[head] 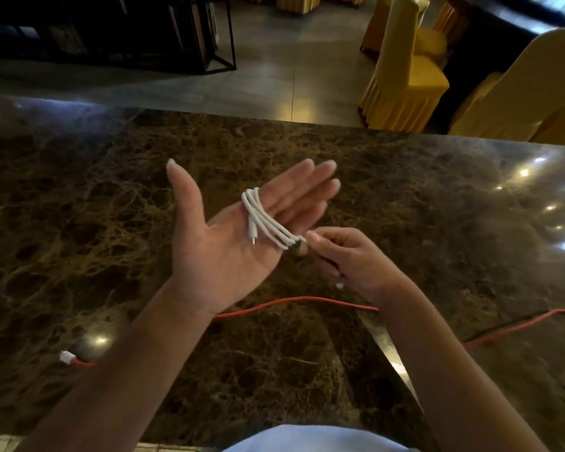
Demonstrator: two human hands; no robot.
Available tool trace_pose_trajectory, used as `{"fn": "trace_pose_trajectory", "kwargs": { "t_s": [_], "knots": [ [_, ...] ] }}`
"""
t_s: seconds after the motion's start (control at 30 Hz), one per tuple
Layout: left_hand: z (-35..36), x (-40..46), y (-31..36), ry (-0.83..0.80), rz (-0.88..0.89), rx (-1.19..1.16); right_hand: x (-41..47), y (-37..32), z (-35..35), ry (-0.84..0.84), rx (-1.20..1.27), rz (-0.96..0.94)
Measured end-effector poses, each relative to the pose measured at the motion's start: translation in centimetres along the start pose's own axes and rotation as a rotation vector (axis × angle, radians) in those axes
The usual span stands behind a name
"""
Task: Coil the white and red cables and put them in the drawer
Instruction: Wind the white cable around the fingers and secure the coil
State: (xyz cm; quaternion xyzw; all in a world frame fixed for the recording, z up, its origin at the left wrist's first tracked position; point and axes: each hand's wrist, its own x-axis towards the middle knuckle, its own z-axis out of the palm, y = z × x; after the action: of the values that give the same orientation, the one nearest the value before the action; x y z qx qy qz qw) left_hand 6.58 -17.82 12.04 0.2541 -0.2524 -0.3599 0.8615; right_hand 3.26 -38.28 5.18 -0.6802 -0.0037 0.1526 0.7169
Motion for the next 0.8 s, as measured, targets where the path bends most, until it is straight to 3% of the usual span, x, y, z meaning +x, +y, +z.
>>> {"fn": "trace_pose_trajectory", "kwargs": {
  "t_s": [0.07, 0.13, 0.3, 0.37, 0.47, 0.53, 0.6, 0.7, 0.8],
  "knots": [
    [-0.9, 0.2, 0.0, 0.093, 0.057, -0.029, -1.0, -0.4, 1.7, -0.053, -0.039, 0.038],
    [-2.4, 0.5, -0.3, 0.225, 0.077, 0.088, -2.1, -1.2, 3.2, -0.050, -0.206, 0.040],
    [-4.0, 0.6, -1.6, 0.310, -0.014, 0.416, -3.8, -3.6, 4.9, 0.223, -0.879, -0.210],
    [-4.1, 0.3, -1.9, 0.313, -0.053, 0.442, -4.3, -4.6, 5.2, 0.196, -0.807, -0.275],
    [-4.1, -0.1, -2.2, 0.321, -0.058, 0.410, -4.9, -5.9, 4.3, -0.086, -0.406, -0.225],
    [-4.1, -0.2, -2.3, 0.350, -0.046, 0.361, -4.9, -5.9, 3.4, -0.181, -0.327, -0.226],
    [-4.0, -0.4, -2.4, 0.369, -0.030, 0.309, -4.4, -5.7, 3.1, -0.089, -0.312, -0.305],
    [-3.7, -0.4, -2.4, 0.383, -0.026, 0.339, -3.4, -5.3, 2.9, 0.236, -0.357, -0.447],
    [-3.3, -0.1, -2.1, 0.350, -0.051, 0.461, -2.5, -5.0, 2.7, 0.271, -0.271, -0.401]
  ]
}}
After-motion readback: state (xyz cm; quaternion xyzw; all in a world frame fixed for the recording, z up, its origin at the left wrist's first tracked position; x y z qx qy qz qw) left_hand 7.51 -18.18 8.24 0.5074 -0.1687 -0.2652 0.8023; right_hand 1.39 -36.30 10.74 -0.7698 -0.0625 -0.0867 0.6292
